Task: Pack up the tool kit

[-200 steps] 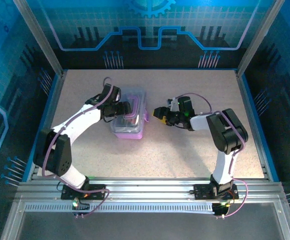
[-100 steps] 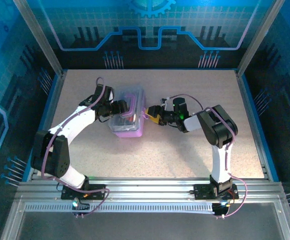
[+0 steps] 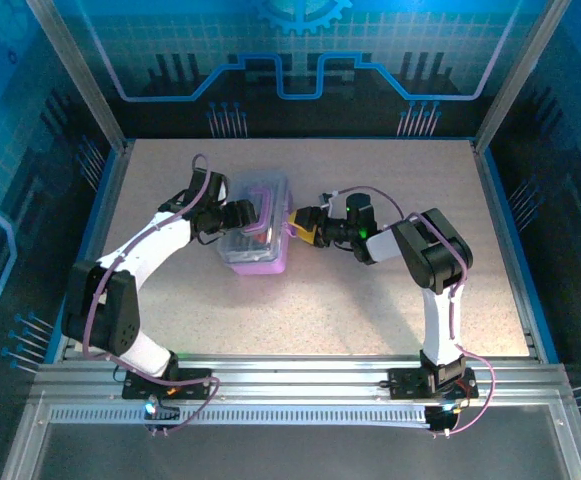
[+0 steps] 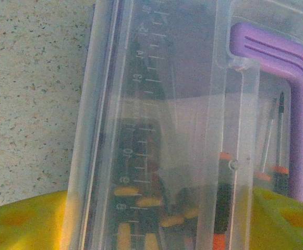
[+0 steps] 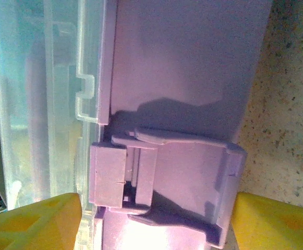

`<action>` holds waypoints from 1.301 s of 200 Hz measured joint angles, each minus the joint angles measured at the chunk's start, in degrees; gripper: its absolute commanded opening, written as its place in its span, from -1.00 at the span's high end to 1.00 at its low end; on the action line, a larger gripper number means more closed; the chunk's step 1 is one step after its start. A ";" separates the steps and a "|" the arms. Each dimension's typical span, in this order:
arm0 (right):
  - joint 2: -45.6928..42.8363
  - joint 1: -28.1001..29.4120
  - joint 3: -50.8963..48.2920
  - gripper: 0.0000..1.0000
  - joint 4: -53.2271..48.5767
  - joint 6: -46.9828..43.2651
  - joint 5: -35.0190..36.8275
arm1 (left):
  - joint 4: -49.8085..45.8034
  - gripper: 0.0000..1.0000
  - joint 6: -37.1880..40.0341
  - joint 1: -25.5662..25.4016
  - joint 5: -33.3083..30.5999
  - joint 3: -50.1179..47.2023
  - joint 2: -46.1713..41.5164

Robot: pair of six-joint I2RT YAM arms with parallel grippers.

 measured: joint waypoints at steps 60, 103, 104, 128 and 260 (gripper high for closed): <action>1.22 0.00 0.46 -0.54 0.20 0.39 -0.20 | 0.00 -0.26 0.00 0.00 0.00 -0.04 -0.11; 4.61 0.00 0.90 -0.52 7.08 5.40 -2.21 | -0.02 -0.26 0.00 0.02 0.07 -0.02 -0.11; 4.70 0.00 0.92 -0.52 7.19 5.53 -2.29 | -0.02 -0.26 0.02 0.02 0.07 -0.02 -0.11; 5.03 0.00 0.94 -0.50 9.03 7.37 -2.73 | -0.07 -0.26 0.02 0.04 0.09 0.02 -0.11; 3.19 -1.73 -2.51 -0.25 15.69 12.22 -4.24 | -0.50 -0.26 0.15 0.04 -0.13 0.46 0.07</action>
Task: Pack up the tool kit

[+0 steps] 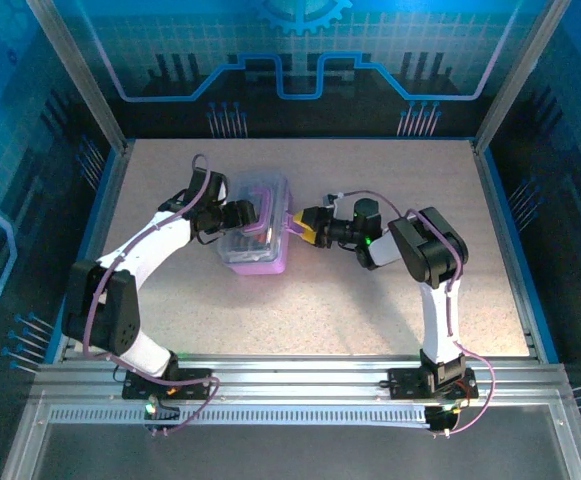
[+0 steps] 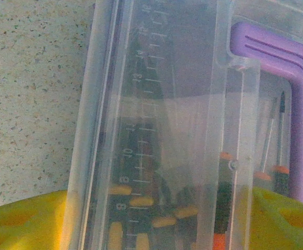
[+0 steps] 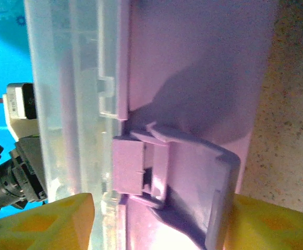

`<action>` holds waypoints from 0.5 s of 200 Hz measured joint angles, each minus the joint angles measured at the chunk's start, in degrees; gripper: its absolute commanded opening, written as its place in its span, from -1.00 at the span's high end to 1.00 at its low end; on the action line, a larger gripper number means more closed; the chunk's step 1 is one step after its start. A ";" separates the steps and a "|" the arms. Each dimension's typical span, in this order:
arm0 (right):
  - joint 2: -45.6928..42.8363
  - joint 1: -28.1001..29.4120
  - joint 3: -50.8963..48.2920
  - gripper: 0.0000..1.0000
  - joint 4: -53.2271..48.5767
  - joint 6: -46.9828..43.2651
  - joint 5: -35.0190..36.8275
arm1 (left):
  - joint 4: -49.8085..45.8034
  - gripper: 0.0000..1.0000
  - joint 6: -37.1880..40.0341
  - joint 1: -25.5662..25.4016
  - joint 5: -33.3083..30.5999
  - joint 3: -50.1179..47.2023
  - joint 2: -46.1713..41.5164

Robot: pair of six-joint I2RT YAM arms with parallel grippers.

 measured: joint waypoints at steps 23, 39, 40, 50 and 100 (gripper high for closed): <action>-1.75 0.00 -0.17 -0.21 -0.09 -0.33 -0.33 | -0.39 -0.26 0.00 -0.09 -0.04 0.31 0.13; -2.89 0.00 -0.33 -0.19 -0.50 -0.90 -0.48 | -0.57 -0.26 0.00 -0.22 -0.22 0.61 0.22; -2.97 0.00 -0.33 -0.19 -0.61 -0.92 -0.48 | -0.59 -0.26 0.00 -0.24 -0.24 0.66 0.22; -3.58 -0.02 -0.33 -0.19 -1.33 -1.64 -0.48 | -0.85 -0.26 0.02 -0.39 -0.44 0.76 0.37; -6.91 -0.20 -0.37 -0.16 -8.55 -6.34 -0.44 | -2.47 -0.27 0.02 -2.01 -2.71 2.60 1.27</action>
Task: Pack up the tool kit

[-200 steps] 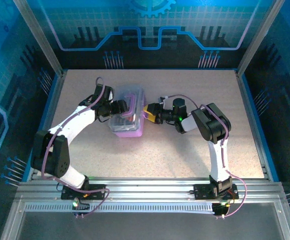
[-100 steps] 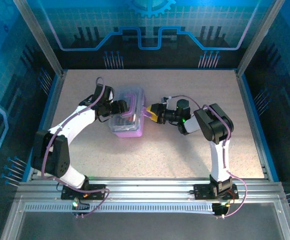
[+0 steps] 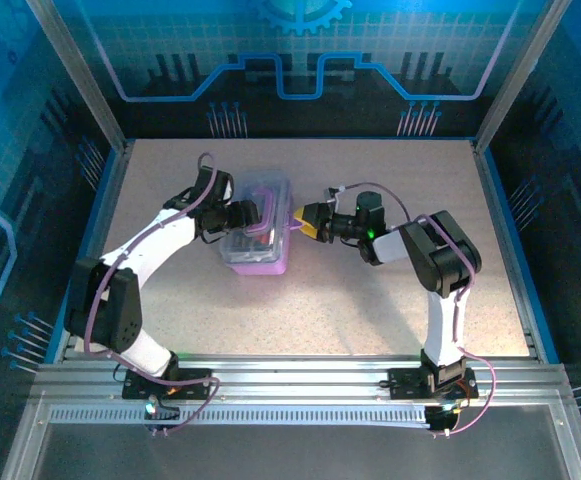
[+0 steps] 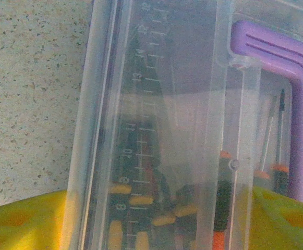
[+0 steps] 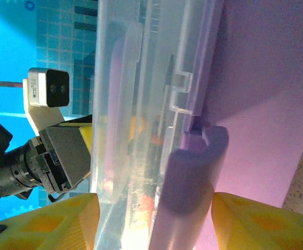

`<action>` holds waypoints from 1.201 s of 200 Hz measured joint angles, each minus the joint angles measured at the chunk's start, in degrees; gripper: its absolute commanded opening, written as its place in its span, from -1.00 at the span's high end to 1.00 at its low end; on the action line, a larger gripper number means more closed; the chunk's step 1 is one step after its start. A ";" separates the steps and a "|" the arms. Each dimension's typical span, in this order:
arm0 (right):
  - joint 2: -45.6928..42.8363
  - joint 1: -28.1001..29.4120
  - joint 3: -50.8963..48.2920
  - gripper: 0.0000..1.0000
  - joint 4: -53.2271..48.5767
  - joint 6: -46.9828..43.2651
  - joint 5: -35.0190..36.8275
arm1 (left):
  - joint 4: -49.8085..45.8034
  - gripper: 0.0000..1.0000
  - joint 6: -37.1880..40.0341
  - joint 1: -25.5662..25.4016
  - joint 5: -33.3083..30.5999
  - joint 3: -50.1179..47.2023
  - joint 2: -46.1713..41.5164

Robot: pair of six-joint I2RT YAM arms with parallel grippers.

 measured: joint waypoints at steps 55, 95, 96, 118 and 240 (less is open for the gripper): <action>-4.37 0.02 0.37 -0.11 -11.32 -7.72 0.66 | -2.69 -0.28 -0.04 -2.03 -2.91 2.64 1.53; -4.37 0.04 0.46 -0.03 -13.22 -8.76 1.11 | -4.17 -0.29 -0.13 -3.32 -4.66 4.09 2.56; -4.35 0.04 0.46 -0.03 -13.22 -8.79 1.09 | -4.20 -0.29 -0.13 -3.34 -4.68 4.11 2.58; -4.35 0.04 0.55 -0.02 -13.70 -9.25 1.11 | -4.87 -0.29 -0.15 -3.85 -5.57 4.70 3.10; -5.01 0.37 4.28 0.04 -24.83 -17.14 3.61 | -10.36 -0.33 -0.26 -7.76 -12.33 9.68 7.30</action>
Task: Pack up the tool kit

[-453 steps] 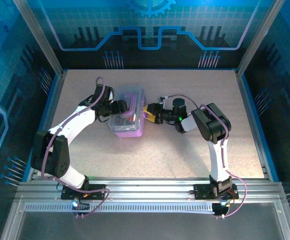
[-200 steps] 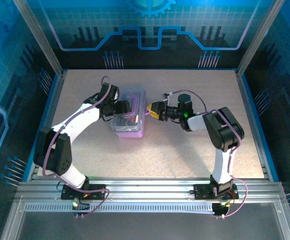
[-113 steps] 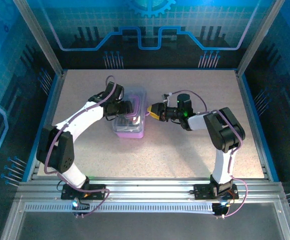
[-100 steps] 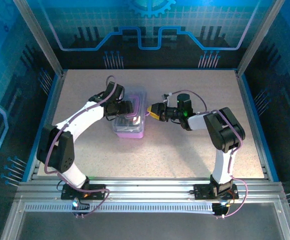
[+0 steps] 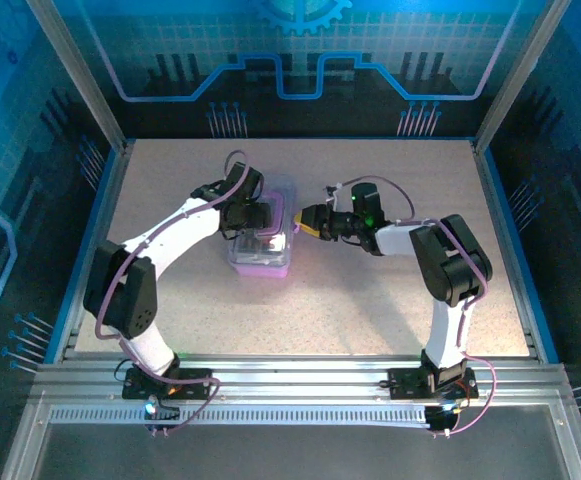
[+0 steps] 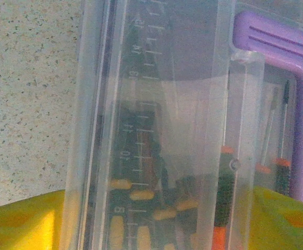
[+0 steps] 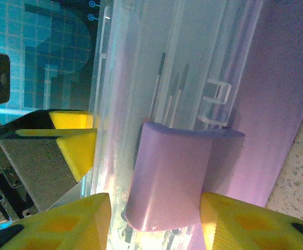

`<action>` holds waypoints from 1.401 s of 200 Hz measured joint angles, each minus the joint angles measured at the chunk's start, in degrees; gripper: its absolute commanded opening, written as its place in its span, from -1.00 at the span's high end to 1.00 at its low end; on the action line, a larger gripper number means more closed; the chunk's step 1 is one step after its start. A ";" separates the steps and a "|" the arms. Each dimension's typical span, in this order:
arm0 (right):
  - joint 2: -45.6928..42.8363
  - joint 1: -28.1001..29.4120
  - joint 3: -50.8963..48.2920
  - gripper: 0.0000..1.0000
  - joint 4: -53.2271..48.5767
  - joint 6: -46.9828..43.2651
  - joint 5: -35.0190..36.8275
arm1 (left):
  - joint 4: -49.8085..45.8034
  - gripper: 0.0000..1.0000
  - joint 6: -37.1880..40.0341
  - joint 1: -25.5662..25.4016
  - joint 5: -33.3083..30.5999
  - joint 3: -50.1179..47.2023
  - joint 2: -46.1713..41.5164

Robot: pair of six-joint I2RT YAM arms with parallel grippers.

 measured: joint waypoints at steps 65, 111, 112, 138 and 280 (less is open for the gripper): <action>-0.59 0.15 0.28 0.28 -2.54 -1.29 0.52 | -0.04 -0.34 -0.11 -0.02 -0.04 0.00 0.02; -0.61 0.35 1.25 0.33 -3.61 -0.92 1.05 | -0.04 -0.33 -0.09 -0.07 -0.15 0.00 0.02; -0.61 0.39 1.36 0.33 -3.74 -0.94 1.14 | -0.04 -0.33 -0.09 -0.07 -0.15 0.00 0.02; -0.61 0.83 2.86 0.27 -6.84 -2.58 2.47 | -0.04 -0.34 -0.09 -0.07 -0.22 0.00 0.02; -0.46 0.90 3.96 0.29 -9.81 -5.99 3.23 | -0.07 -0.34 0.02 -0.26 -0.44 0.04 0.02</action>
